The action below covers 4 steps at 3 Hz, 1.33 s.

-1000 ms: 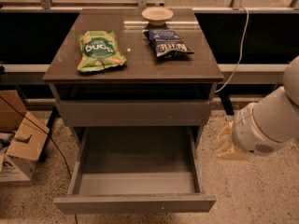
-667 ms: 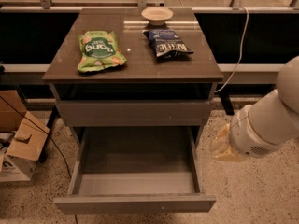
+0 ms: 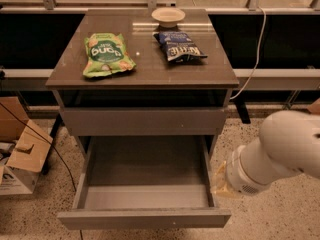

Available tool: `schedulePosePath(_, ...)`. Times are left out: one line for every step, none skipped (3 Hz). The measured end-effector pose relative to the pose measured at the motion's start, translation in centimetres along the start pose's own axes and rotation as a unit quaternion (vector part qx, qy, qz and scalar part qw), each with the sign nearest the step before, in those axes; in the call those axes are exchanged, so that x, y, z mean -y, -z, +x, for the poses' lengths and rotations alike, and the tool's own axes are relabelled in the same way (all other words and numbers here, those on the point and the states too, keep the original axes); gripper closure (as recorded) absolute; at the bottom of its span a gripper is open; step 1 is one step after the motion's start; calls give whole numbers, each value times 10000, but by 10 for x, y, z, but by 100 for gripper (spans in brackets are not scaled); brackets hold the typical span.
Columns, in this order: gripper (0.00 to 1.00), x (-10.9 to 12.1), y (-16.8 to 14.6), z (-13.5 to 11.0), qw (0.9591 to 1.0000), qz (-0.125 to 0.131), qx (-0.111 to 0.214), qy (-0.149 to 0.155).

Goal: Close middle drawer

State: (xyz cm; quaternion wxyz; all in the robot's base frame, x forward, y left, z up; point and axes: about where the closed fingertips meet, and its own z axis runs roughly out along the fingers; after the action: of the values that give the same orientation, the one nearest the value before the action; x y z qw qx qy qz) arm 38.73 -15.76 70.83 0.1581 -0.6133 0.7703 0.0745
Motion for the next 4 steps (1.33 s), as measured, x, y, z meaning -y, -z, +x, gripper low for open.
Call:
schedulePosePath(100,-10,-40,13,9998,-194,-9,-84)
schedulePosePath(100,-16,-85,44,9984,-394,16,-415)
schedulePosePath(100,-24,-128,80,9944,-613,-16,-862)
schedulePosePath(100,-27,-136,83,9934,-691,-3,-914)
